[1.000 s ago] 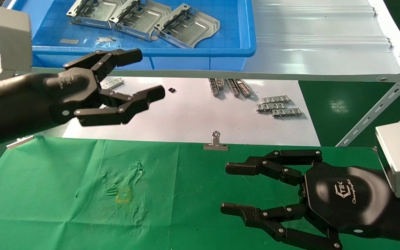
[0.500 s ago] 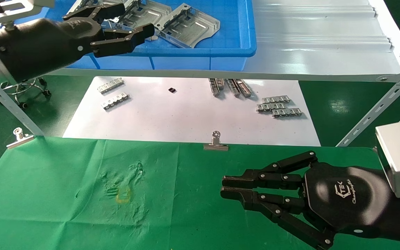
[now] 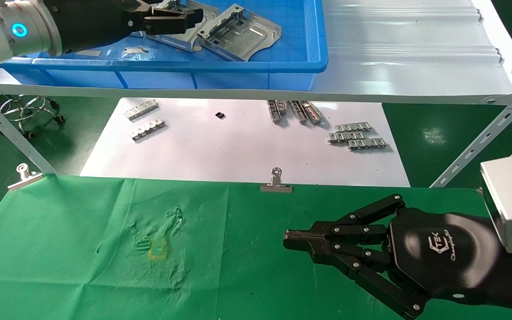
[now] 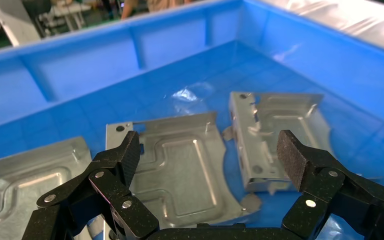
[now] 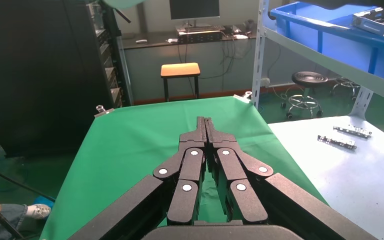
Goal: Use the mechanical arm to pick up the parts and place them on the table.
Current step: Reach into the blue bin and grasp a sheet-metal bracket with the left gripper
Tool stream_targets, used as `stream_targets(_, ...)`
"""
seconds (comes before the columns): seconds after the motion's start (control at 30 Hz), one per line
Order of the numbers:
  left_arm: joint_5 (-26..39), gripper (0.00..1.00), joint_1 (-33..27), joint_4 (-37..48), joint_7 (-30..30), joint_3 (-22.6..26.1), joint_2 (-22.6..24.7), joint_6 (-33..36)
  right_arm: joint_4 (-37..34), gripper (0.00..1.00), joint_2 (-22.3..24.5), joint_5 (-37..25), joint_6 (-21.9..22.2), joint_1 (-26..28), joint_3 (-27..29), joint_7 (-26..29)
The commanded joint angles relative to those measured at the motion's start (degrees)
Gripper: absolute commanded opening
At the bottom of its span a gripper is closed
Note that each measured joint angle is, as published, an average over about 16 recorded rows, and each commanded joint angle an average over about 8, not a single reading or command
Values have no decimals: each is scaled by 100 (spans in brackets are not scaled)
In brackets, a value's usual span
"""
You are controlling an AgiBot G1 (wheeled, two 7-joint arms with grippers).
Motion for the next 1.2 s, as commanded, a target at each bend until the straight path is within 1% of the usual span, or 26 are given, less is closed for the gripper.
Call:
stream_targets(0.03, 122, 11, -201, 359, 25, 77, 146, -42, 0, 0, 0, 0, 0, 0, -1, 0)
stream_targets(0.07, 162, 3, -264, 488, 57, 97, 196, -97, 0, 0, 0, 1, 0, 0, -1, 0)
stream_targets(0.1, 196, 0, -321, 608, 90, 113, 243, -154, 0, 0, 0, 1, 1, 0, -1, -1)
stream_targets(0.27, 307, 0, -528, 1098, 250, 157, 436, -431, 0, 0, 1, 2, 1, 1, -3, -1)
stream_targets(0.5, 333, 0, -673, 1530, 460, 154, 625, -704, 0, 0, 2, 3, 2, 1, -5, -2)
stream_targets(0.9, 330, 0, -755, 2007, 662, 143, 786, -903, 0, 0, 3, 6, 4, 2, -8, -4)
stream_targets(1.2, 311, 0, -780, 2152, 781, 126, 818, -1011, 0, 0, 5, 8, 5, 2, -11, -6)
